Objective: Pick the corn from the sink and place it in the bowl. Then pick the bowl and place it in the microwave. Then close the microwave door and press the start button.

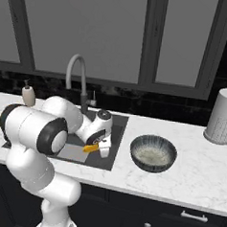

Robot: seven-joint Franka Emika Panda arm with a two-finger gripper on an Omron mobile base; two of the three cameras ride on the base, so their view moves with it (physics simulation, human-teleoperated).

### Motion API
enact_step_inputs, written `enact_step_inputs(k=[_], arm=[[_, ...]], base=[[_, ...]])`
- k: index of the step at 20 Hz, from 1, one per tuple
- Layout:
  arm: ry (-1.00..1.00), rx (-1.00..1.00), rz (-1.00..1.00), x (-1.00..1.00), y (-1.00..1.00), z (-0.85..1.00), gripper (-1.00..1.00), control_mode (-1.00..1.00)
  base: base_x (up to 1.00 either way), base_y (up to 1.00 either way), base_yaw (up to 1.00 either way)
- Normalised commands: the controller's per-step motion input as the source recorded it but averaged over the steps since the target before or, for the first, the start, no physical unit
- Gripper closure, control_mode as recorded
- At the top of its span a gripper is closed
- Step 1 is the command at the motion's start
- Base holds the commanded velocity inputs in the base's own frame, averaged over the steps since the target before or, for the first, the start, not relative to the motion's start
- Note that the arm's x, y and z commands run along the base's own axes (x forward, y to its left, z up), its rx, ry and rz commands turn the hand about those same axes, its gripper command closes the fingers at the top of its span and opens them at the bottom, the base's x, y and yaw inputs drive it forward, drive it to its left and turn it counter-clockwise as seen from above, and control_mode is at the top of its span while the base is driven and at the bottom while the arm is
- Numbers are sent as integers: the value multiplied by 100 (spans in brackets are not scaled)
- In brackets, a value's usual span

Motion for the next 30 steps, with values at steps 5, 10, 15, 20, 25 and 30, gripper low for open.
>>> enact_step_inputs(k=[5, 10, 15, 20, 25, 30], arm=[[9, 3, -23, -30, -79, 100, 100, -100], [7, 5, -25, -50, -93, 84, 100, -100], [3, 9, -23, -50, -99, 36, 100, -100], [4, 9, -16, -15, -83, -2, 100, -100], [1, 5, -4, 40, -59, -5, 100, -100], [6, 2, 0, 41, -31, -17, 100, -100]], base=[[0, 0, 0], [0, 0, 0], [0, 0, 0], [0, 0, 0], [0, 0, 0], [0, 0, 0]])
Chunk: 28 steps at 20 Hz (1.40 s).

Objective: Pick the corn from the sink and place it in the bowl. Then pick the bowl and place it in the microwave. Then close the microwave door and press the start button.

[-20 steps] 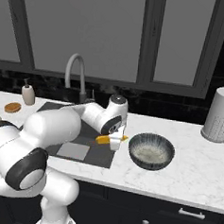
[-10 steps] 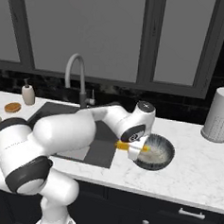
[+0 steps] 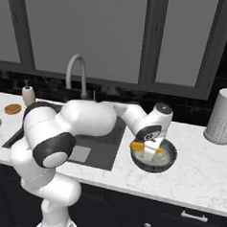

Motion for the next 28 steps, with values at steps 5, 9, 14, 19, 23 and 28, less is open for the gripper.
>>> enact_step_inputs(k=[5, 9, 14, 19, 23, 28], arm=[[5, 0, 0, 19, -21, -58, 100, -100], [3, 0, 0, 25, -2, -75, -100, -100], [-7, 0, 0, 0, -2, -31, -100, -100], [-7, 0, -6, -30, -16, 30, -100, -100], [-3, 0, -10, -52, -16, 48, -100, -100], [0, 0, -3, -49, -6, 28, -100, -100]], base=[[0, 0, 0], [0, 0, 0], [0, 0, 0], [0, 0, 0], [0, 0, 0], [0, 0, 0]])
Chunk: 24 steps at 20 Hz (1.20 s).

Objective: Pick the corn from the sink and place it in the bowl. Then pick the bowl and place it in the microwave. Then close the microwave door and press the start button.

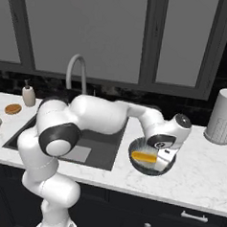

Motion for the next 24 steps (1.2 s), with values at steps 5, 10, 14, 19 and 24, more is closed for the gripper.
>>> enact_step_inputs(k=[5, 10, 14, 19, 24], arm=[[0, 0, 1, -40, 0, -8, -100, -100], [0, 0, 7, -19, 0, -18, -100, -100], [0, 0, 13, 4, 0, -25, -100, -100], [0, 0, 18, 11, 0, -28, -100, -100], [-2, 0, 11, 5, 0, -13, 100, -100]], base=[[0, 0, 0], [0, 0, 0], [0, 0, 0], [0, 0, 0], [0, 0, 0]])
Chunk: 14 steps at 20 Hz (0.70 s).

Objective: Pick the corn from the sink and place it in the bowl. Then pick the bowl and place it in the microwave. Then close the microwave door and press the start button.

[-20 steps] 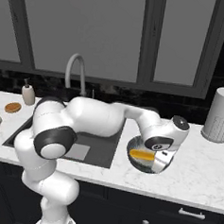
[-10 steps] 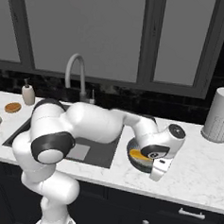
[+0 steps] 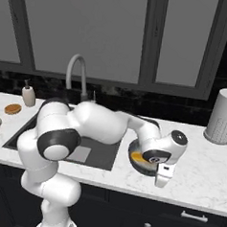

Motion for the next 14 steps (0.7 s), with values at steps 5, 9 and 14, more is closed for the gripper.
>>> enact_step_inputs(k=[5, 9, 14], arm=[[-9, 0, 8, -14, 12, 7, 100, -100], [-12, 0, 7, -49, 31, 66, 100, -100], [-11, -2, 6, -44, 42, 99, 100, -100]], base=[[0, 0, 0], [0, 0, 0], [0, 0, 0]])
